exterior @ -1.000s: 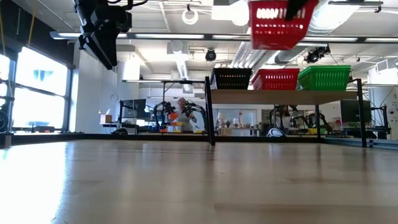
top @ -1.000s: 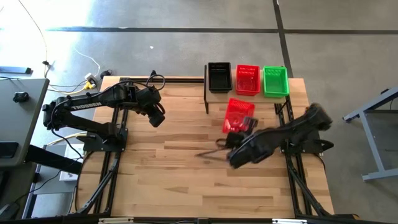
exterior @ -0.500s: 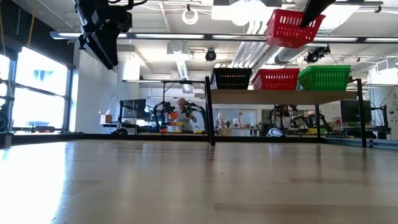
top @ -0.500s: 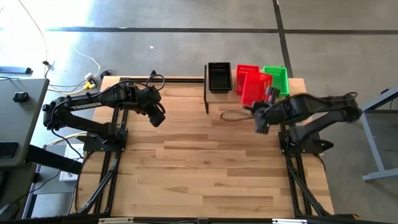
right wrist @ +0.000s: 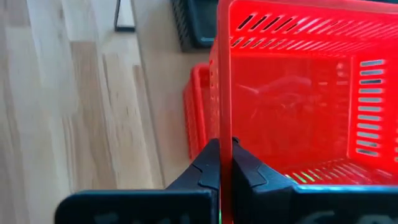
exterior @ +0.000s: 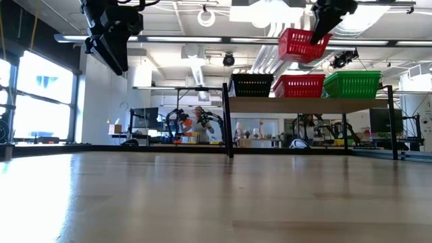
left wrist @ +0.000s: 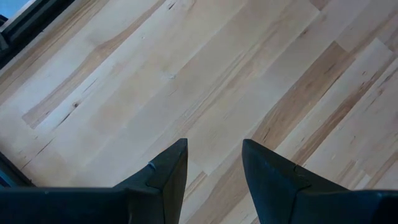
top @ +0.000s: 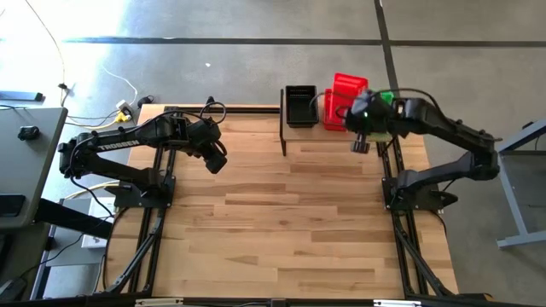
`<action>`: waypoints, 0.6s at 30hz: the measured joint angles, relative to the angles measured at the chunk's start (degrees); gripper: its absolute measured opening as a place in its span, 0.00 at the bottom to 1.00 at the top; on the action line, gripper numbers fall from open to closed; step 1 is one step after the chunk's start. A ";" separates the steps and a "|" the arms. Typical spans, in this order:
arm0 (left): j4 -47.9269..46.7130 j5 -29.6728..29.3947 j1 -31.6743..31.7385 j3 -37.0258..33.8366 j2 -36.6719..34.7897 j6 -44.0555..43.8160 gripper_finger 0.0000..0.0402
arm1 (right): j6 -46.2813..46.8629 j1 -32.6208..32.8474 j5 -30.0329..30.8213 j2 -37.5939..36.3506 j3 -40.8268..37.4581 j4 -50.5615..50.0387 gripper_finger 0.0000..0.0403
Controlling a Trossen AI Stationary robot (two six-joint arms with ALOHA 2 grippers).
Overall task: Stack baskets on shelf by color
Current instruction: Stack the red bin on top of the red bin on the shelf
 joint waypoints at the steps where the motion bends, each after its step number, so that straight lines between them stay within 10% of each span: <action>1: 0.00 -0.01 0.02 0.00 0.00 0.00 0.35 | -1.00 -1.66 -1.41 0.28 0.00 1.02 0.00; 18: -0.02 -0.02 0.04 0.00 0.00 0.00 0.35 | -8.07 -10.51 -11.00 8.02 0.00 -0.12 0.00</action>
